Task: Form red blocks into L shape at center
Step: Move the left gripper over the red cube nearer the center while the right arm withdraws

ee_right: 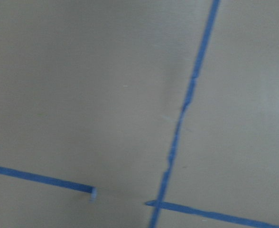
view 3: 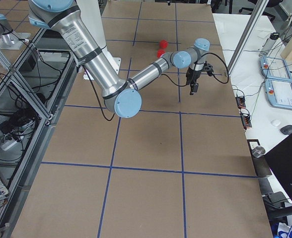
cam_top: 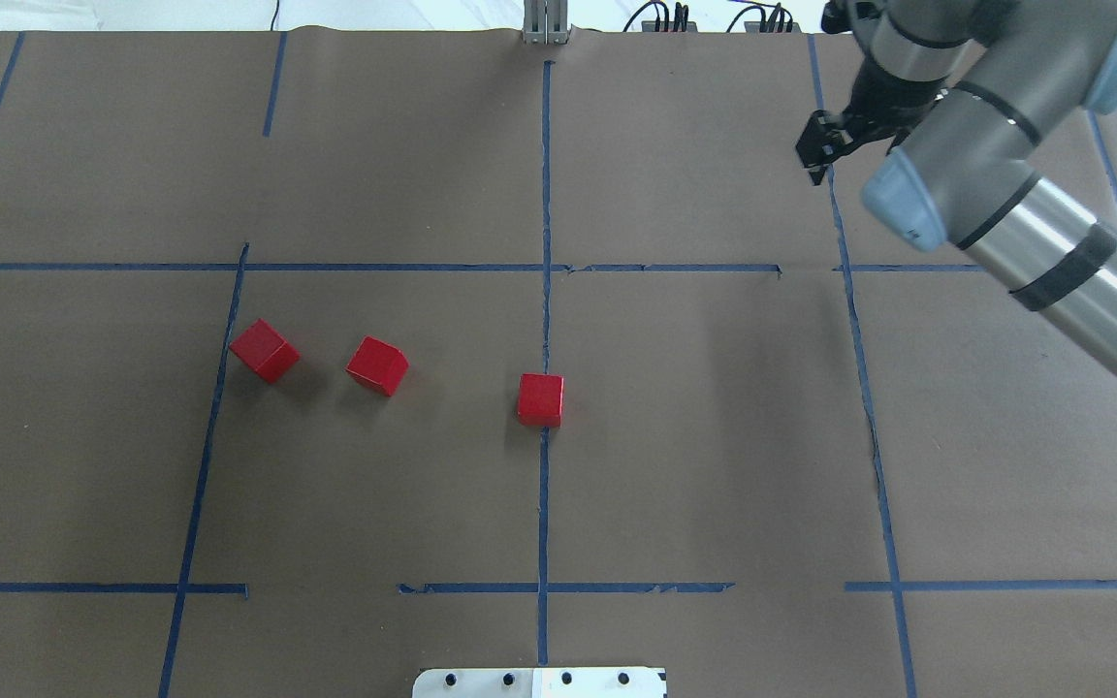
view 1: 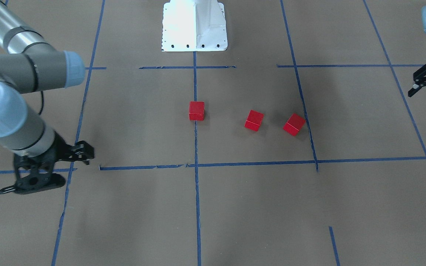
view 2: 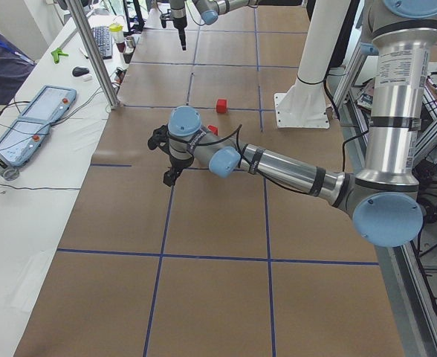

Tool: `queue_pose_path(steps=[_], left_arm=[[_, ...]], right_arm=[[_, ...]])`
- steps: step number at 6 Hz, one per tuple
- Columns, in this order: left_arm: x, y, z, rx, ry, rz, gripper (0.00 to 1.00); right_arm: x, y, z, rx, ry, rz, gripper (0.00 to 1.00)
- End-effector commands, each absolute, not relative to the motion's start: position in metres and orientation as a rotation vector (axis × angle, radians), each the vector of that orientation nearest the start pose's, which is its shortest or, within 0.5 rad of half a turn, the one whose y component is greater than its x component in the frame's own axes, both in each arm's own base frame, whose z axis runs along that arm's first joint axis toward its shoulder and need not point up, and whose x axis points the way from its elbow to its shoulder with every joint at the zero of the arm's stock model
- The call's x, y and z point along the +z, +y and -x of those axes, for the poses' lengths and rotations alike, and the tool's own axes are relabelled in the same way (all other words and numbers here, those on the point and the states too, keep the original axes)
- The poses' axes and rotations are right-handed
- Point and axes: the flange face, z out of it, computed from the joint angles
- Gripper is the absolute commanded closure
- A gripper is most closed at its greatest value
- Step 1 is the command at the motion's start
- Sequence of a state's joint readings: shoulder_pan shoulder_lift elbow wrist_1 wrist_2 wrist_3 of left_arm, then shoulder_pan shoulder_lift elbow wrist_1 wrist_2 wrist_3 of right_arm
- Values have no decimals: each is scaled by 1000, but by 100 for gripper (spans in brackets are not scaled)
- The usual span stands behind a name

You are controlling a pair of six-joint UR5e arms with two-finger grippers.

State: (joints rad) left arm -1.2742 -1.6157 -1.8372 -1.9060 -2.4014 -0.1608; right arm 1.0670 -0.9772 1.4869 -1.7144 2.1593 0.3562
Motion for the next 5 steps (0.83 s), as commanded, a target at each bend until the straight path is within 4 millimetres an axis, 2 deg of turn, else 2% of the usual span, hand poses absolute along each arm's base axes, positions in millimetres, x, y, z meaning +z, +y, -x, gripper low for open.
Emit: queue_pose_path(steps=[1, 2, 3, 4, 5], left_arm=[[410, -508, -189, 385, 1000, -333, 0], [387, -508, -219, 350, 994, -333, 0], [361, -499, -255, 314, 978, -345, 0], [343, -488, -290, 308, 989, -328, 0], [320, -479, -325, 290, 1003, -284, 0]], right_arm=[[473, -642, 126, -401, -695, -122, 1], [523, -610, 53, -418, -704, -137, 1], [563, -562, -1, -406, -699, -139, 1], [599, -498, -37, -333, -736, -104, 1], [608, -431, -53, -280, -733, -82, 1]])
